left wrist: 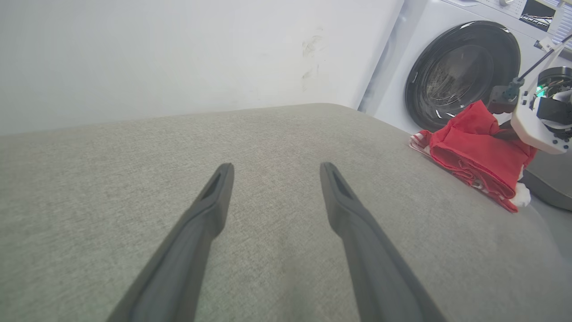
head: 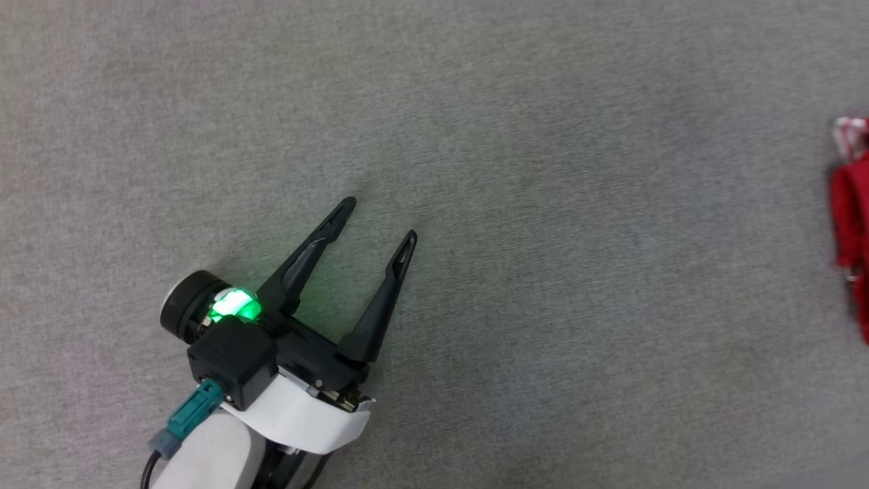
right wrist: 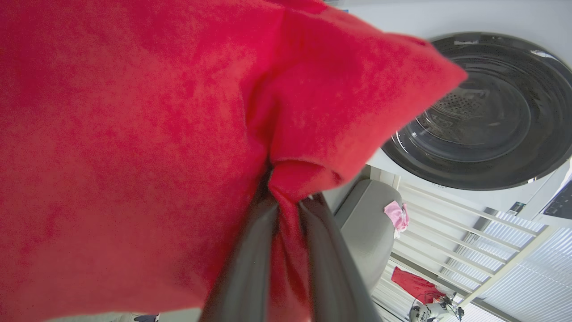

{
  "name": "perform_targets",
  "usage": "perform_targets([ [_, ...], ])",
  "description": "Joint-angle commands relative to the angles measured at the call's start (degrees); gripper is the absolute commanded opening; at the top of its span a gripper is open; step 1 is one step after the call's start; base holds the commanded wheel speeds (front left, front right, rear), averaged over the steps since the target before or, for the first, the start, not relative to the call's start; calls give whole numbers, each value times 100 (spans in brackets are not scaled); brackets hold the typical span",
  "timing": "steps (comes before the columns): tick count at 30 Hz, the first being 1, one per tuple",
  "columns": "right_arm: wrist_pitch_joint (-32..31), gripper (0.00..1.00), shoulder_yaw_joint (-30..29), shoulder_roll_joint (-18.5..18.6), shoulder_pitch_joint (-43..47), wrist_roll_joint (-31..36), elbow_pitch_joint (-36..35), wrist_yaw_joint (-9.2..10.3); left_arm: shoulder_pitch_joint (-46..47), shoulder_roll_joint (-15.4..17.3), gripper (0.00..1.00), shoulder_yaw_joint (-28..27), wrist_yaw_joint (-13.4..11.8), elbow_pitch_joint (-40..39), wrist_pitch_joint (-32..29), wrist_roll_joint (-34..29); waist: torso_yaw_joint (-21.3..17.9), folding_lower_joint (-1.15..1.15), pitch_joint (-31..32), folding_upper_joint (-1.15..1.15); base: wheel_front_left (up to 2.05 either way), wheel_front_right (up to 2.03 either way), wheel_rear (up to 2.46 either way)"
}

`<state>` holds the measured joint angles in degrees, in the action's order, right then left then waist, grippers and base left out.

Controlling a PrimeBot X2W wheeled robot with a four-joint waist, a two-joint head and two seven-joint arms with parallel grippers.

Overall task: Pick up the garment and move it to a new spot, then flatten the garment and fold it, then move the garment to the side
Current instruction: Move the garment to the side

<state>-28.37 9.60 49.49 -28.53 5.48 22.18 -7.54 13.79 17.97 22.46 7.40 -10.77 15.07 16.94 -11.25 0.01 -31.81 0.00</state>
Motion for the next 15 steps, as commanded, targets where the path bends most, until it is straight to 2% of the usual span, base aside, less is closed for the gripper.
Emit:
perform_targets([
  [1, 129, 0, -128, 37, -109, 69, 176, 10, 85, 47, 100, 3, 8, -33, 13, 7, 93, -1, -118, 0, 0, 0, 0],
  [4, 380, 0, -372, 42, -200, 269, 489, 10, 96, 70, 100, -19, 8, -52, 13, 4, 147, -1, -202, 0, 0, 0, 0],
  [13, 719, 0, -849, -351, -418, 633, 1004, 10, 111, 89, 100, -50, 8, 10, 13, 12, 224, -1, -193, 0, 0, 0, 0],
  [14, 702, 11, -890, -374, -433, 694, 1017, 10, 104, 68, 100, -61, 8, 27, 13, 20, 228, -1, -152, 0, 0, 0, 0],
  [15, 692, 83, -922, -387, -437, 750, 1008, 10, 88, 49, 100, -67, 8, 48, 13, 30, 231, -1, -104, 0, 0, 0, 0],
])
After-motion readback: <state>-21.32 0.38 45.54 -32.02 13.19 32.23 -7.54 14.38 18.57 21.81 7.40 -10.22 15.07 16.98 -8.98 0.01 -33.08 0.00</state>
